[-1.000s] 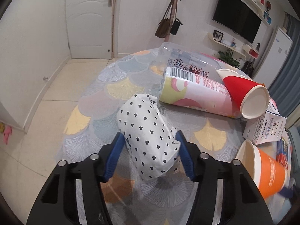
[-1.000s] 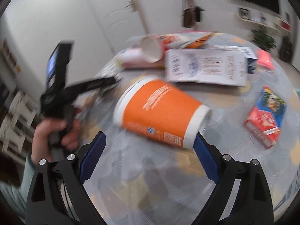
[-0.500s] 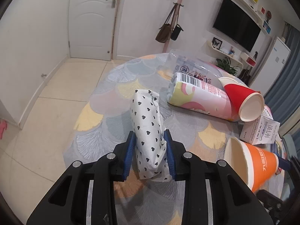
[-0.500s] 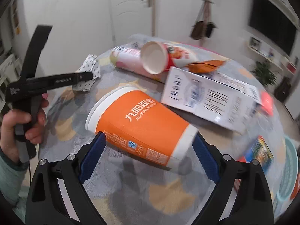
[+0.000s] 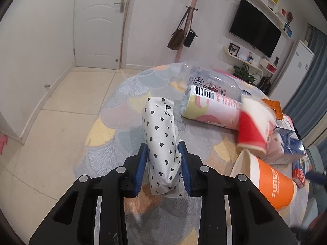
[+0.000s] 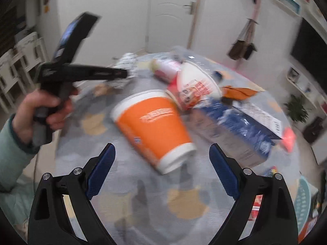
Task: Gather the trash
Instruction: 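Lift the polka-dot bag with the left tool while the right tool lifts the orange soymilk cup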
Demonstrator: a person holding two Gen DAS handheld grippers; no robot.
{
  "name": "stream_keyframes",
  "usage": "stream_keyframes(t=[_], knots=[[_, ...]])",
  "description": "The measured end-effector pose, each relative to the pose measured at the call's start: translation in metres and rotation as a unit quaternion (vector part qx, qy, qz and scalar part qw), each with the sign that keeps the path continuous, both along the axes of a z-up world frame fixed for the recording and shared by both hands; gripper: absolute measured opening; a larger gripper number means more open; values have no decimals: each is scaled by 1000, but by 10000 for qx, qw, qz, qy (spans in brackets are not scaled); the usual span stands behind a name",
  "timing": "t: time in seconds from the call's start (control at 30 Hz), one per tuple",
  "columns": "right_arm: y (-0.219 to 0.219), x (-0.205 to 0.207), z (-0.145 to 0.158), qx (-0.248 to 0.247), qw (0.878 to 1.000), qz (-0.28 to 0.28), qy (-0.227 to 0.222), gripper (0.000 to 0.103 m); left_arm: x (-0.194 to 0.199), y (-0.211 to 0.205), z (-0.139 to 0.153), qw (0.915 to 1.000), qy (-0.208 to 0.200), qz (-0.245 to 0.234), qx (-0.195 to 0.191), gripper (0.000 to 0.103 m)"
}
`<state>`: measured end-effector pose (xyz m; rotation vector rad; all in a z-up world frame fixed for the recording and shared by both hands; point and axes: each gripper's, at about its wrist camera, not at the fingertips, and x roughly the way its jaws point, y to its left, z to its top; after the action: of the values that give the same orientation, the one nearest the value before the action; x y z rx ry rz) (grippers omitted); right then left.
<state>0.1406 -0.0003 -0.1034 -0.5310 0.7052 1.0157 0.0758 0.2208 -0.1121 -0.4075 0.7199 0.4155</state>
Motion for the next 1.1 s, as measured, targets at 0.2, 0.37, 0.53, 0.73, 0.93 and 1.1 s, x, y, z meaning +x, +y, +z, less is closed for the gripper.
stream_keyframes(t=[0.2, 0.37, 0.53, 0.73, 0.93, 1.1], knots=[[39, 7, -11, -120, 9999, 119, 25, 89, -4, -3, 2, 10000, -33, -66, -15, 30], [67, 10, -31, -491, 9979, 400, 105, 89, -6, 1, 6, 9999, -80, -70, -13, 30], [68, 6, -38, -415, 9980, 333, 337, 81, -7, 1, 6, 9999, -75, -72, -37, 30], [45, -1, -30, 23, 9985, 149, 528, 74, -12, -3, 23, 9994, -327, -141, 41, 30], [10, -7, 0, 596, 9975, -130, 355, 74, -21, -23, 54, 9951, -849, -476, 165, 30], [-34, 8, 32, 942, 9910, -947, 105, 74, -15, -53, 82, 9893, -1133, -816, 423, 30]])
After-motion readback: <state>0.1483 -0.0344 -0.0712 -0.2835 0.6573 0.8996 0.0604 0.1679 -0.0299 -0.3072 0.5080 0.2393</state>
